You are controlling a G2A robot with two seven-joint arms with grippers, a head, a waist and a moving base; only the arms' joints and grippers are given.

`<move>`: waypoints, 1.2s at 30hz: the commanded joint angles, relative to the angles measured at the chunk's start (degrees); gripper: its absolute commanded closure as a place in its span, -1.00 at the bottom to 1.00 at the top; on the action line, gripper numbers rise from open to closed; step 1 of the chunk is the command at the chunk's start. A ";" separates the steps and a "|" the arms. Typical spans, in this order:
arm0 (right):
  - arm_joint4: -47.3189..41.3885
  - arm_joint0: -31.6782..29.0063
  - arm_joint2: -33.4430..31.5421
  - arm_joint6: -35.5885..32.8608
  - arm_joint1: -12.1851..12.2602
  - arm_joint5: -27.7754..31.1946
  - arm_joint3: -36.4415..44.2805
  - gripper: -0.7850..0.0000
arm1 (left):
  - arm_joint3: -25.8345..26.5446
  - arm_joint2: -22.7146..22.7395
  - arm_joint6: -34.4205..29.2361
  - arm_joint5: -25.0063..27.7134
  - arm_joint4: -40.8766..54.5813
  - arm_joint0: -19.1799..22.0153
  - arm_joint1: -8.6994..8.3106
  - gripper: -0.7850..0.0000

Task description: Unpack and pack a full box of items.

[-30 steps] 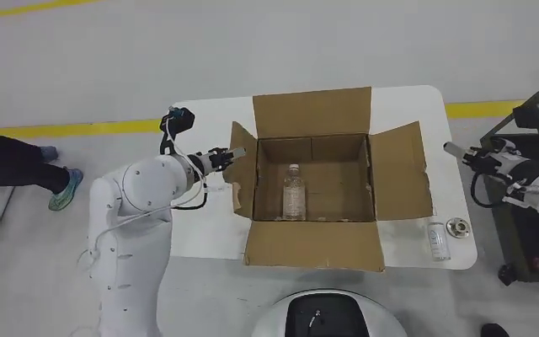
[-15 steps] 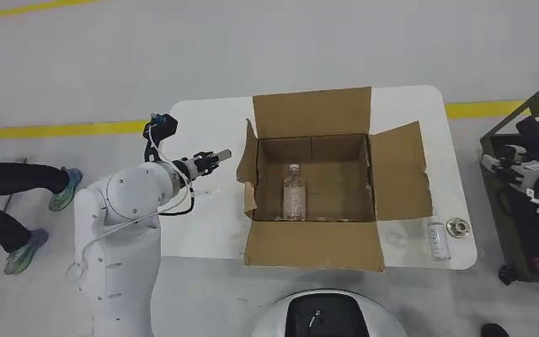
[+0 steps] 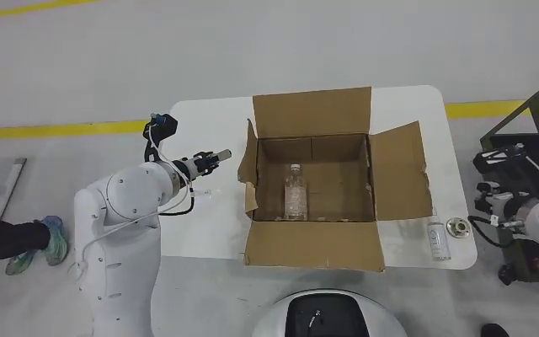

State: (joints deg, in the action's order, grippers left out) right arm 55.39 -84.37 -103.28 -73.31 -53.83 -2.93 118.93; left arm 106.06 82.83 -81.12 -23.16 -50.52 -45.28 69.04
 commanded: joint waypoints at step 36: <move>2.36 -0.86 13.56 -1.44 -1.44 -9.89 -7.41 -0.69 | 0.00 0.00 0.00 0.00 0.00 0.00 0.00 -1.00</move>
State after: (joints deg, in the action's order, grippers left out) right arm 58.59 -85.34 -89.97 -74.79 -55.19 -12.88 111.81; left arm 106.06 82.83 -81.12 -23.16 -50.51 -45.28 69.04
